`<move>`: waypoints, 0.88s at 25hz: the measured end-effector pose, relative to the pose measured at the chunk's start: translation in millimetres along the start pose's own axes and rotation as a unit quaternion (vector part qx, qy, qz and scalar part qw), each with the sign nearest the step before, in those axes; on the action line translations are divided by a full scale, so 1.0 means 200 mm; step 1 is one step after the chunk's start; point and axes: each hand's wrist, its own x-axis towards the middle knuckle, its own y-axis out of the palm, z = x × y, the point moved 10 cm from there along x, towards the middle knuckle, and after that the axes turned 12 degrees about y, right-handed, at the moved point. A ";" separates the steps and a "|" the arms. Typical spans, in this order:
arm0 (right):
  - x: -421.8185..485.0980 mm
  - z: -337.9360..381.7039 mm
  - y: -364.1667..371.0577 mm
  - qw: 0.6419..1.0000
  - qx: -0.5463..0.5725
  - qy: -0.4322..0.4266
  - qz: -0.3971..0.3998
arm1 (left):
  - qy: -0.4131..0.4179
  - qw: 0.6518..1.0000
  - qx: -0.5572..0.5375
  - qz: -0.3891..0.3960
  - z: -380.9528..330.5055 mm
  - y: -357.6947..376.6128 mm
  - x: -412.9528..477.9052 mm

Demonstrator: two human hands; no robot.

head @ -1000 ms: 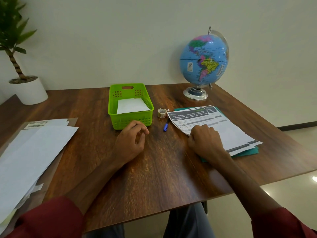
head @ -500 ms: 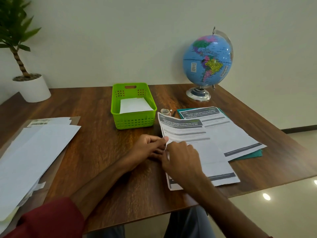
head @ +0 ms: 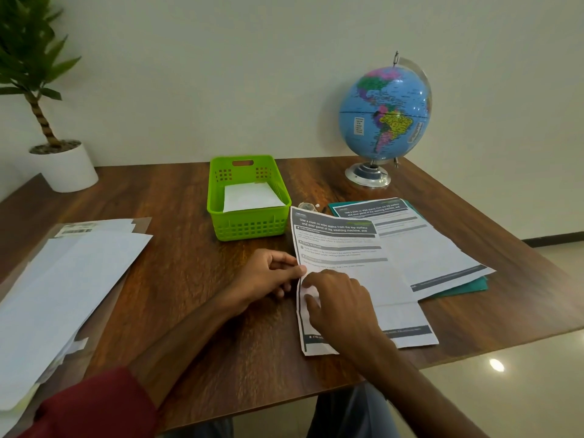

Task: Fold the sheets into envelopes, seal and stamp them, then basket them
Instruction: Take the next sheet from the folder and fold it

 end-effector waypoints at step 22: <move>0.28 -0.53 -0.10 0.956 0.244 0.161 -0.008 | 0.071 0.994 0.081 -0.003 -0.04 -0.29 -0.12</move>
